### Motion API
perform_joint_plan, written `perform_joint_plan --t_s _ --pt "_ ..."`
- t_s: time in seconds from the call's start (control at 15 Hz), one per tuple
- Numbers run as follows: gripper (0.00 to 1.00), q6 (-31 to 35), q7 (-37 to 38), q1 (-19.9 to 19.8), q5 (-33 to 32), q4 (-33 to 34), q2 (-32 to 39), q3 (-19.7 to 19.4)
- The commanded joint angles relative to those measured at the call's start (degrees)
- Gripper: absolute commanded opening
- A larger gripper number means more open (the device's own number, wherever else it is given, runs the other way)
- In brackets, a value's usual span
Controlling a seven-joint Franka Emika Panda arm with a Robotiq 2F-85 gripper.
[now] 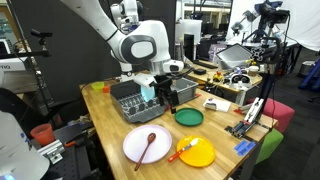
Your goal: Remove the butter knife from the yellow plate and put it on the white plate
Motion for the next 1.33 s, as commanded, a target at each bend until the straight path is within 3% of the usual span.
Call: perform_joint_plan --t_s 0.0,0.33,0.47,0.93,1.27 --pt "1.0 3.7 -8.1 -1.7 -0.2 1.0 4.7 -0.1" --pt "1.0 0.7 -19.8 -5.7 1.1 5.8 12.3 0.8" --pt "1.0 2.9 -17.0 -4.9 0.1 4.3 11.7 -0.2" --pt "1.0 2.9 -17.9 -5.4 -0.1 6.3 13.6 0.0" --pt "1.0 7.0 -25.1 -7.4 -0.3 6.3 17.3 2.2"
